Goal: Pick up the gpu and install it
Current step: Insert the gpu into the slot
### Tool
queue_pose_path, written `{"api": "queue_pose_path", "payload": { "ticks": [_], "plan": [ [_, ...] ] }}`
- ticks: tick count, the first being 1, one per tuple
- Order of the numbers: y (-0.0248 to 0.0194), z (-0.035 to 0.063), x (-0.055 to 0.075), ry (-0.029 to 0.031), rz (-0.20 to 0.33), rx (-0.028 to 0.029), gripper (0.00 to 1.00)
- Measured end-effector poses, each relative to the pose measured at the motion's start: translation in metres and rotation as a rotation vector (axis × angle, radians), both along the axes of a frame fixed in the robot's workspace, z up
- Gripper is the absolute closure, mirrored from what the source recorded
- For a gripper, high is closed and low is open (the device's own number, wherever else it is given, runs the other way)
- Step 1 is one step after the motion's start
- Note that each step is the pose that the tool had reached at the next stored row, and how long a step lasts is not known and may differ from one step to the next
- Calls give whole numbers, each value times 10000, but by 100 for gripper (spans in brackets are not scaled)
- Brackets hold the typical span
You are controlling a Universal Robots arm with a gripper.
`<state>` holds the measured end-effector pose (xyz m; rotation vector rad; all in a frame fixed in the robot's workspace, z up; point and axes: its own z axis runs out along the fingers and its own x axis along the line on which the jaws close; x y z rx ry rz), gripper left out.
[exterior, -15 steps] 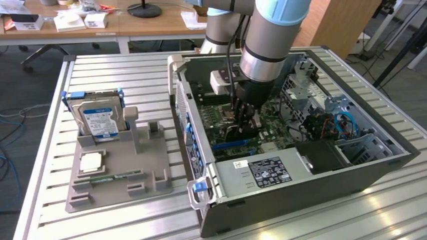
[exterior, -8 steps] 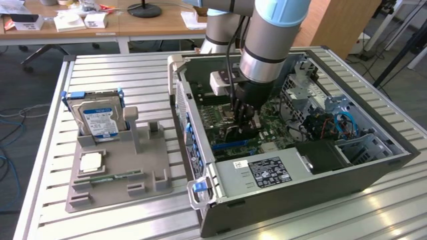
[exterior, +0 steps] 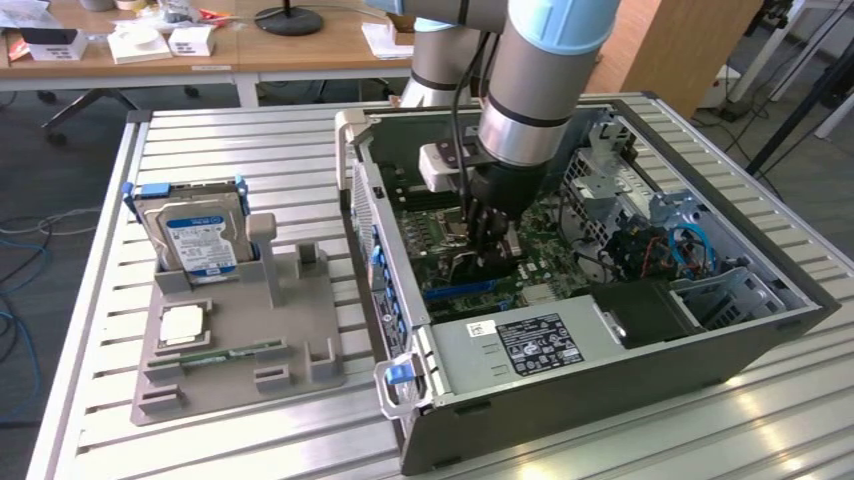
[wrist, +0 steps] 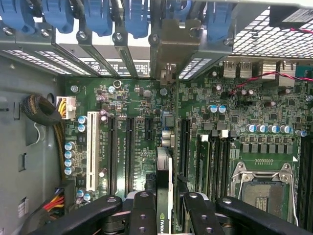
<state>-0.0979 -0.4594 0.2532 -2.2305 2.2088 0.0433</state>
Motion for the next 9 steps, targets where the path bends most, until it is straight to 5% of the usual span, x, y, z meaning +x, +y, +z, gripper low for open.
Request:
{"api": "queue_pose_path", "payload": {
  "ticks": [9],
  "plan": [
    [12, -2, -17, -28, 3, -1, 74]
  ]
}}
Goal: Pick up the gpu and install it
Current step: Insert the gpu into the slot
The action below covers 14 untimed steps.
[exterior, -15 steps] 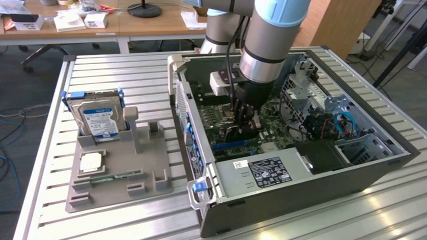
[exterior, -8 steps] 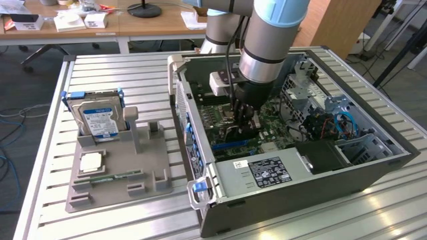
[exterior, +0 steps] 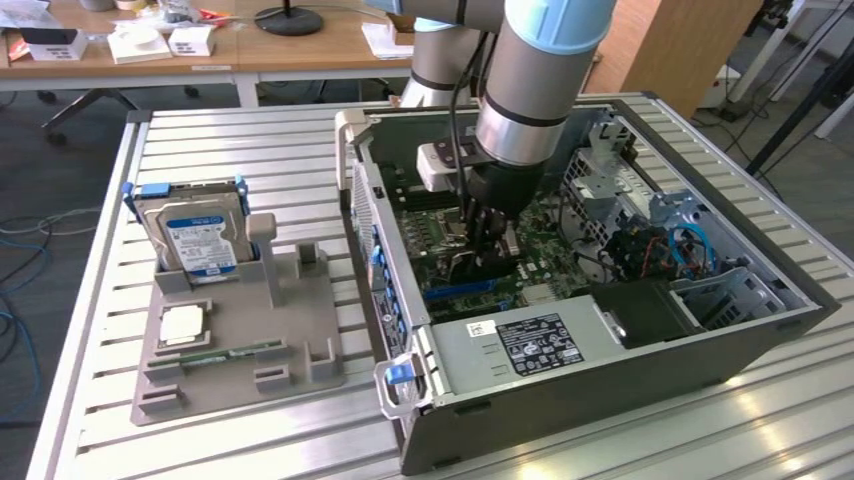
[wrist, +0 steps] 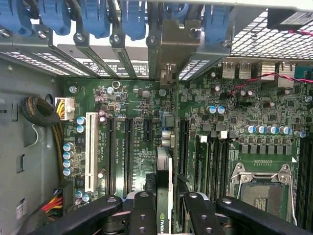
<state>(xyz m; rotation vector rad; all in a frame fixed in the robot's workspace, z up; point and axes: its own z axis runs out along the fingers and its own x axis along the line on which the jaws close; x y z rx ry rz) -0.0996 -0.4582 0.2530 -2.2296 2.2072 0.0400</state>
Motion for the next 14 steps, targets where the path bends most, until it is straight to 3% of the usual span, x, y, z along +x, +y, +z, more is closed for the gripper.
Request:
{"api": "queue_pose_path", "payload": {
  "ticks": [14],
  "plan": [
    [0, -11, -8, -50, 3, -3, 74]
  ]
}}
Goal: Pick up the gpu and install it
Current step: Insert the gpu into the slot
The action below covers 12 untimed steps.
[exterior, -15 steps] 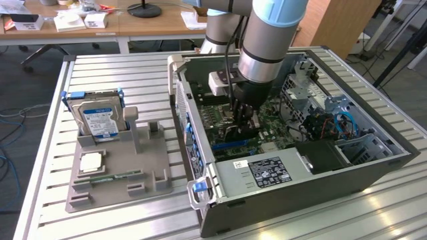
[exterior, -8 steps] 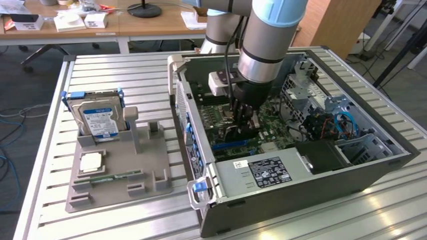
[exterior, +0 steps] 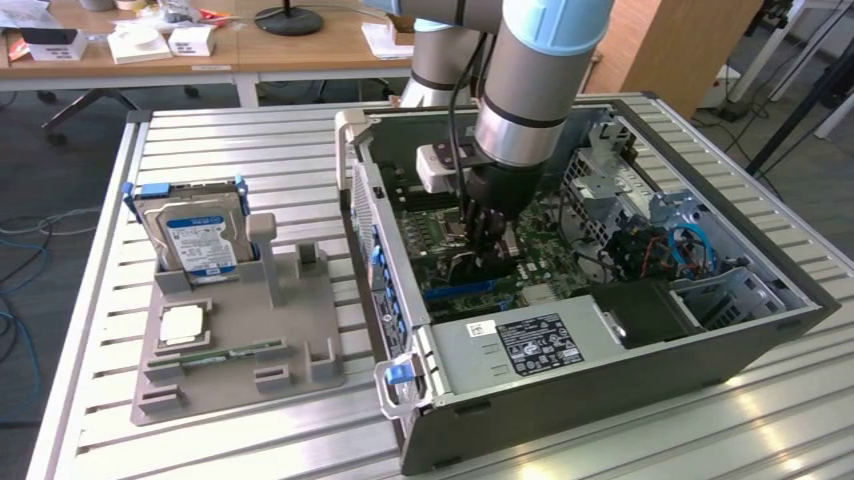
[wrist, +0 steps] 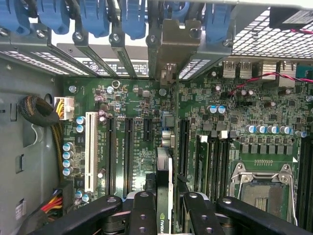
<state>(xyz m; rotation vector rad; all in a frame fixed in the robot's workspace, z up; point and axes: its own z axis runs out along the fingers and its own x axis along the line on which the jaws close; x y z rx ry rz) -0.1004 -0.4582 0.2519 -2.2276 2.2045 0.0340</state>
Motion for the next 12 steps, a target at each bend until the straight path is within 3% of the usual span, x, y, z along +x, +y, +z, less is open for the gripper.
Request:
{"api": "queue_pose_path", "payload": {
  "ticks": [12],
  "plan": [
    [0, -4, -1, 0, -3, 0, 74]
  ]
}}
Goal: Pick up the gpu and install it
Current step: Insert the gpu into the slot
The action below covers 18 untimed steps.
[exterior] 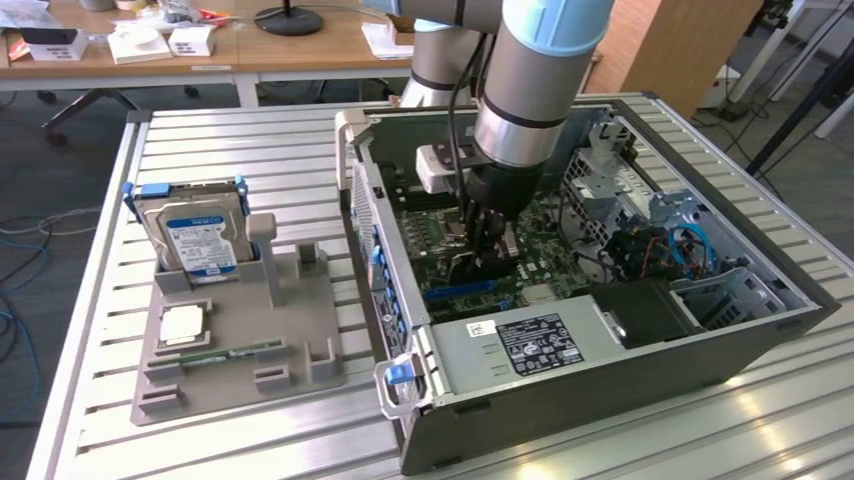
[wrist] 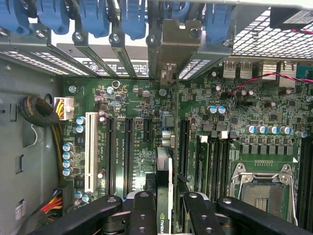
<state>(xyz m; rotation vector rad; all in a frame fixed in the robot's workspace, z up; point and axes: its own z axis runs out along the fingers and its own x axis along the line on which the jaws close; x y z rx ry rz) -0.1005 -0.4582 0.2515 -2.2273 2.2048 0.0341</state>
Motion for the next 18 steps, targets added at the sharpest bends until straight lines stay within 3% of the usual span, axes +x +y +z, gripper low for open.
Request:
{"api": "queue_pose_path", "payload": {
  "ticks": [18],
  "plan": [
    [0, -18, 0, 0, -11, -1, 74]
  ]
}}
